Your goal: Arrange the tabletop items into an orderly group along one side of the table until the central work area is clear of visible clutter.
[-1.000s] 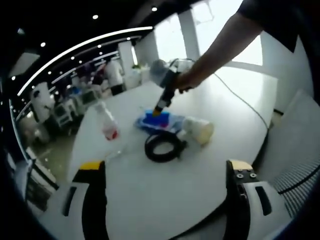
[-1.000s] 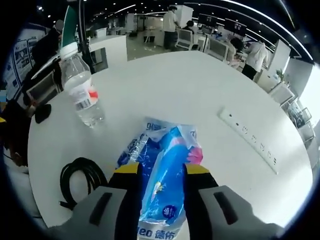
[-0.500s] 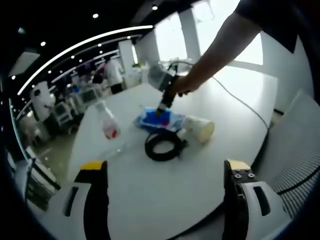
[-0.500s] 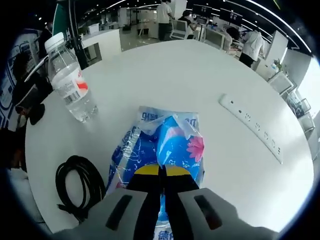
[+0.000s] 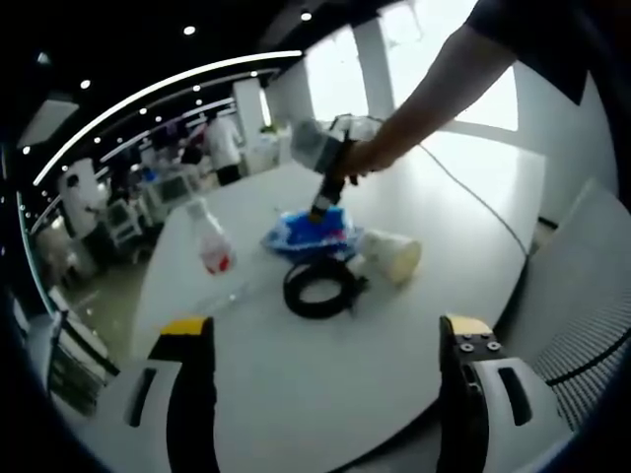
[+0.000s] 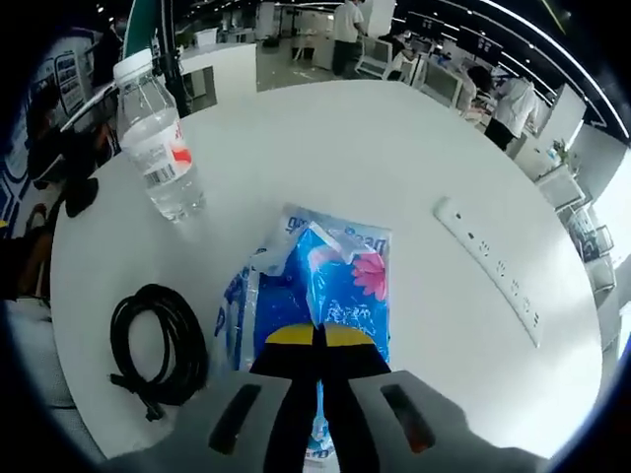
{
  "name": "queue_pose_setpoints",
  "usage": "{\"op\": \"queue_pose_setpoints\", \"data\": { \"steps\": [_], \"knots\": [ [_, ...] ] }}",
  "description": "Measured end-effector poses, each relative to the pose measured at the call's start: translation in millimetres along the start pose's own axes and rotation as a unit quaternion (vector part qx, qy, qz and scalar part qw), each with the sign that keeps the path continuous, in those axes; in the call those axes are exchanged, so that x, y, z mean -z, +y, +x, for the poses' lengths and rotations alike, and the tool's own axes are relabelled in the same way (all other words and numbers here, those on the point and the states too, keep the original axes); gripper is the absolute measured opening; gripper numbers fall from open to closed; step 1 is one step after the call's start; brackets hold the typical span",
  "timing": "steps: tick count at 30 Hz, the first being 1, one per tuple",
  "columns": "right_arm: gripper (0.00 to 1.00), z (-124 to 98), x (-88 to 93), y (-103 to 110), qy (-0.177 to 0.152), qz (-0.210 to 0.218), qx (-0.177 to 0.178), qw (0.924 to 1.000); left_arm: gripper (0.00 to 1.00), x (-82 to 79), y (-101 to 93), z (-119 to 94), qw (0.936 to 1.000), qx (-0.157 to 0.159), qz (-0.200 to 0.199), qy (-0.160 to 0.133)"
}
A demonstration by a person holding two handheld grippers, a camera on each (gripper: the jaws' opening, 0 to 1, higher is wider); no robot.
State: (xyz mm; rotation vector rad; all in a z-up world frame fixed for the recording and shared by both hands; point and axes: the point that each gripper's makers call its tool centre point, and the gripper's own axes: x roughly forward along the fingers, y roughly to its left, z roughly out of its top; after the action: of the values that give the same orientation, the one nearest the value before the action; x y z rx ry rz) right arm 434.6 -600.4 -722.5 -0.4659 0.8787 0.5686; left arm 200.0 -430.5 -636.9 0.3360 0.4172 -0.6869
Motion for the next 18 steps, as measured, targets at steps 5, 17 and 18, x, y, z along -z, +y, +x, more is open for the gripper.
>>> {"op": "queue_pose_setpoints", "data": {
  "steps": [5, 17, 18],
  "knots": [
    [0.00, -11, -4.0, 3, -0.002, -0.020, -0.009, 0.9998, 0.91, -0.5, -1.2, 0, 1.0000, 0.004, 0.005, 0.001],
    [0.00, -47, -11.9, 4, 0.006, -0.066, -0.028, 0.9974, 0.91, -0.5, 0.4, 0, 0.9999, 0.010, 0.011, 0.004],
    [0.00, -48, -12.2, 4, 0.005, -0.067, -0.029, 0.9973, 0.91, -0.9, 0.8, 0, 0.9999, 0.009, 0.011, 0.003]
  ]
}}
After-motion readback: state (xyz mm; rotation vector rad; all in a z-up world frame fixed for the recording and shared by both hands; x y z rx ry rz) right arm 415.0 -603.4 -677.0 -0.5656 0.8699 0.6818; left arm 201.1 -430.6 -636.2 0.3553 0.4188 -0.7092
